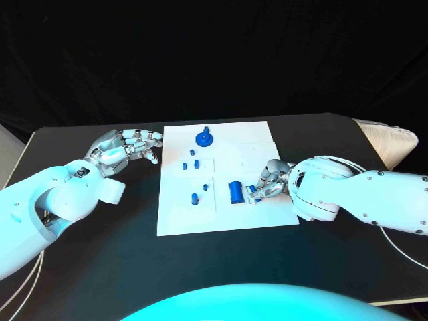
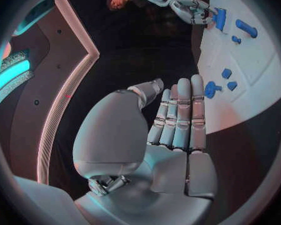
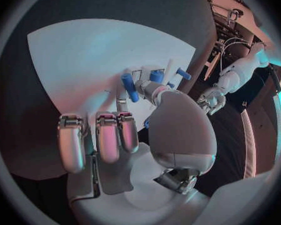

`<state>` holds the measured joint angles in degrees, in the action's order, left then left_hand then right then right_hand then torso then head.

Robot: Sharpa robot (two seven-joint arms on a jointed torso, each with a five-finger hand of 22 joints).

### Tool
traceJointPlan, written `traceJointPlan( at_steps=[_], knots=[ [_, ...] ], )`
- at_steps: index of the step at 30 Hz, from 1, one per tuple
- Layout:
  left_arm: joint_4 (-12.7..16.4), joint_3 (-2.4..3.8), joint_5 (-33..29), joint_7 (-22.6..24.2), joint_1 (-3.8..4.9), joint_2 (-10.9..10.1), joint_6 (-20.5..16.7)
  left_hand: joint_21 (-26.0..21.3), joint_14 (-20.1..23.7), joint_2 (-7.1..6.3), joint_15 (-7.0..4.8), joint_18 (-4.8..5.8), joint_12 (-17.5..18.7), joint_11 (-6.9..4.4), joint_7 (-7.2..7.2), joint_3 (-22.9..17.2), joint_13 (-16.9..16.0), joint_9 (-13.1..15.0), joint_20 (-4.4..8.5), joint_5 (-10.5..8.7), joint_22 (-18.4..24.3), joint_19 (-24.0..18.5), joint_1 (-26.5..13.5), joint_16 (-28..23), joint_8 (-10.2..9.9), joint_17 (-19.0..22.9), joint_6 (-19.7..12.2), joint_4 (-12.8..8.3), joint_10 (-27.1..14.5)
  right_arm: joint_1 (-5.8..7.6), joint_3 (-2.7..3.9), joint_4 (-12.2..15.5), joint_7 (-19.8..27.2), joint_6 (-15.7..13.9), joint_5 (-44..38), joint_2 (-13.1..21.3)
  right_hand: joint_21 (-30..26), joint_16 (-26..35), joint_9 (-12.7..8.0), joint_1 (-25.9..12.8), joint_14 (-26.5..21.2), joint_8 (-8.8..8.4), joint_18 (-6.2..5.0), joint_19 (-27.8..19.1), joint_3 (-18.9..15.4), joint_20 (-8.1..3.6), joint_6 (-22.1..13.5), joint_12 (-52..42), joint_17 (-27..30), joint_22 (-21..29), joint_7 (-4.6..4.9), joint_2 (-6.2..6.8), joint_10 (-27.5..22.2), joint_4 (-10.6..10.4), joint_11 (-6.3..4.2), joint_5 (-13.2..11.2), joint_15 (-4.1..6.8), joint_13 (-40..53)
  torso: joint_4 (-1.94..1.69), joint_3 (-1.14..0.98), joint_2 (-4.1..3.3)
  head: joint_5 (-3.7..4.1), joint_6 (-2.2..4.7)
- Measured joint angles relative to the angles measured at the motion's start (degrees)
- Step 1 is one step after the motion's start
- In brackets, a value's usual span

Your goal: Assemble the parts on the task board

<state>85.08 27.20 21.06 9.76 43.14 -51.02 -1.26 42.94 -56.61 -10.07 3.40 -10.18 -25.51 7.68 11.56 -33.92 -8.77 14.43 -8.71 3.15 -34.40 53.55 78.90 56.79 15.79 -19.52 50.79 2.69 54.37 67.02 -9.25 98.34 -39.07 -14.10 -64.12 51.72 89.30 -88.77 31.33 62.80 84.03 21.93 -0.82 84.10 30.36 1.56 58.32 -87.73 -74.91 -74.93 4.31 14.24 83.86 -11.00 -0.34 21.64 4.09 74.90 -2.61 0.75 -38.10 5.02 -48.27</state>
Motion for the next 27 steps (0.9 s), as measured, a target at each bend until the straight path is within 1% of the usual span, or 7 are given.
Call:
traceJointPlan(
  at_steps=[10, 14, 19, 21, 23, 27],
  knots=[
    [-0.02, 0.0, 0.0, -0.06, 0.0, 0.0, 0.02, 0.0, 0.0, 0.0, 0.0, 0.0, 0.0, 0.0, 0.0, 0.0, 0.0, -0.01, 0.0, 0.0, 0.0, 0.0, 0.0, 0.0, 0.0, 0.01, 0.0, 0.0, 0.0, -0.14, -0.01, 0.82, 0.37, -1.09, -0.07, 0.15, 0.41, -0.22, 0.09, 0.0, 0.0, 0.0, 0.0, 0.0, -0.16, 0.0, 0.18, 0.0, 0.0, 0.01, -0.18, 0.0, 0.0, -0.16, 0.0, 0.0, 0.0, 0.0, -0.01, -0.01, 0.0, -0.14, -0.01],
    [-0.03, 0.0, 0.0, -0.09, 0.0, 0.01, 0.03, 0.0, 0.0, 0.0, 0.0, 0.0, 0.0, 0.0, 0.0, 0.0, 0.0, -0.01, 0.0, 0.0, 0.0, 0.0, 0.0, 0.0, 0.0, 0.01, 0.0, 0.0, 0.0, -0.16, -0.02, 1.09, 0.69, -1.77, -0.07, 0.3, 0.42, -0.22, 0.1, -0.3, 0.0, 0.0, 0.0, 0.0, -0.16, 0.0, 0.31, 0.0, 0.0, 0.01, -0.31, -0.3, 0.0, -0.15, 0.0, 0.0, 0.0, 0.0, -0.01, -0.01, 0.0, -0.22, -0.03],
    [-0.04, 0.0, 0.0, -0.12, 0.0, 0.01, 0.05, 0.0, 0.0, 0.0, 0.0, 0.0, 0.0, 0.0, 0.0, 0.0, 0.0, -0.01, 0.0, 0.0, 0.0, 0.0, 0.0, 0.0, 0.0, 0.02, 0.0, 0.0, 0.0, -0.16, -0.02, 1.12, 0.89, -2.12, -0.07, 0.39, 0.42, -0.22, 0.16, -1.44, 0.0, 0.0, 0.0, 0.0, -1.19, 0.0, 0.38, 0.0, 0.0, 0.01, -0.38, -0.04, 0.0, -0.87, 0.0, 0.0, 0.0, 0.0, -0.01, -0.02, -0.01, -0.23, -0.04],
    [-0.05, 0.0, 0.0, -0.14, 0.0, 0.01, 0.05, 0.0, 0.0, 0.0, 0.0, 0.0, 0.0, 0.0, 0.0, 0.0, 0.0, -0.01, 0.0, 0.0, -0.01, 0.0, 0.0, 0.0, 0.0, 0.02, 0.0, 0.0, 0.0, -0.16, -0.02, 1.06, 0.94, -2.13, -0.07, 0.4, 0.42, -0.22, 0.18, -2.36, 0.0, 0.01, 0.0, 0.0, -1.7, 0.0, 0.38, 0.0, 0.0, 0.01, -0.38, -0.36, 0.0, -1.38, 0.0, -0.09, 0.0, 0.03, -0.01, -0.03, -0.01, -0.23, -0.04],
    [-0.06, 0.0, 0.0, -0.15, 0.0, 0.01, 0.05, 0.0, 0.0, 0.0, 0.0, 0.0, 0.0, 0.0, 0.0, 0.0, 0.0, -0.01, 0.0, 0.0, -0.01, 0.0, 0.0, 0.0, 0.0, 0.02, 0.0, 0.0, 0.0, -0.16, -0.02, 1.0, 0.96, -2.12, -0.07, 0.4, 0.42, -0.22, 0.18, -2.56, 0.0, 0.01, 0.0, 0.0, -1.9, 0.0, 0.38, 0.0, 0.0, 0.02, -0.38, -0.15, 0.0, -1.57, 0.0, -0.36, 0.0, 0.05, -0.01, -0.02, -0.01, -0.23, -0.08],
    [-0.06, 0.0, 0.0, -0.19, 0.0, 0.02, 0.06, -0.24, 0.0, 0.0, 0.0, 0.0, -0.23, 0.0, 0.21, -0.16, 0.0, -0.01, 0.21, 0.0, 0.05, 0.21, 0.0, 0.0, 0.0, -0.05, -0.21, 0.16, 0.0, -0.17, -0.01, 0.88, 0.97, -1.99, -0.07, 0.4, 0.42, -0.22, 0.18, -2.94, 0.0, 0.01, -0.01, 0.0, -2.14, 0.0, 0.38, 0.0, 0.0, 0.02, -0.38, -0.53, 0.0, -1.81, 0.0, -0.36, 0.0, 0.05, -0.01, -0.02, -0.01, -0.17, -0.09]
  ],
)
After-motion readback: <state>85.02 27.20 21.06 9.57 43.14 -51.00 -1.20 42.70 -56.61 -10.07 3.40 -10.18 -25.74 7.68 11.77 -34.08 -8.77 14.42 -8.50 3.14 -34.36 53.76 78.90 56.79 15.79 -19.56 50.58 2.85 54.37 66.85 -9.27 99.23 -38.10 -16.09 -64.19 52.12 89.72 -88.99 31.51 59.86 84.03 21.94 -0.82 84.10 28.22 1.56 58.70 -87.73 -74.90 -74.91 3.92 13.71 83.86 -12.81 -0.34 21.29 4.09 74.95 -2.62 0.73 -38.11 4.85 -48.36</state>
